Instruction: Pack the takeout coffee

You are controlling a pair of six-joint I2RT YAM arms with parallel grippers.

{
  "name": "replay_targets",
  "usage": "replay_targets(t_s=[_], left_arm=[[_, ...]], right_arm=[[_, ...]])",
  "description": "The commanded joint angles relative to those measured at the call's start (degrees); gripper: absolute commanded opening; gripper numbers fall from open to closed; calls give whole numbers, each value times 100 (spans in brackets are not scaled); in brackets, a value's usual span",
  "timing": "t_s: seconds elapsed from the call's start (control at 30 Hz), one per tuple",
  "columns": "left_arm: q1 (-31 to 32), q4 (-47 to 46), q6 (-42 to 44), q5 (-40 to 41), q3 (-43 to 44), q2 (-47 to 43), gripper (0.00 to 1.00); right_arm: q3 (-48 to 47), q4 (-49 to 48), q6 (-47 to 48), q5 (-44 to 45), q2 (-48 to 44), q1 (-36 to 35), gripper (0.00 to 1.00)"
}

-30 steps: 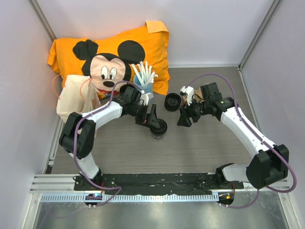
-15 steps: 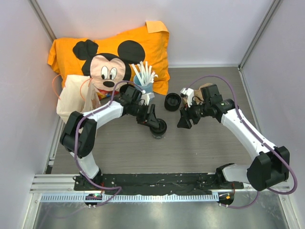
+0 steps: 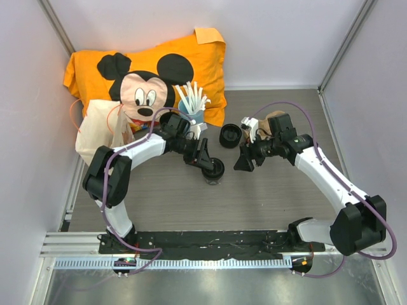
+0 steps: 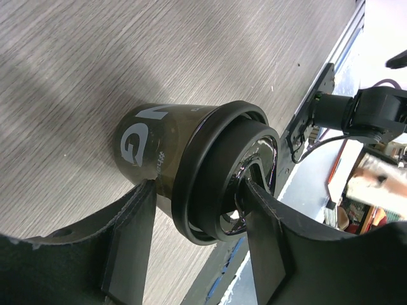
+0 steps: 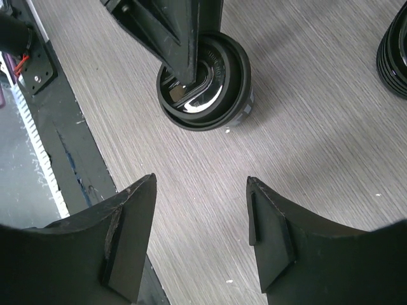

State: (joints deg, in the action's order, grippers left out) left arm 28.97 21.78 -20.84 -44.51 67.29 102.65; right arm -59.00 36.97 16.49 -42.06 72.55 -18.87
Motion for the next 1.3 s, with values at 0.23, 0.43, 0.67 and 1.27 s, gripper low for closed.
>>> replay_targets(t_s=[0.23,0.43,0.67,1.27], left_arm=[[12,195,309,882,-75,255,57],[21,274,414,1120,-93,317,50],[56,388,563,1340,-84,326,51],[197,511,704,1533,39,343,52]], right_arm=[[187,-849,-787,-329,601,24,62],[3,-937,-1086,-776,1295,24,58],[-400,-964,-1245,-1444,2095,173,54],[-955,-1025,-1245,-2491,3344,464,49]])
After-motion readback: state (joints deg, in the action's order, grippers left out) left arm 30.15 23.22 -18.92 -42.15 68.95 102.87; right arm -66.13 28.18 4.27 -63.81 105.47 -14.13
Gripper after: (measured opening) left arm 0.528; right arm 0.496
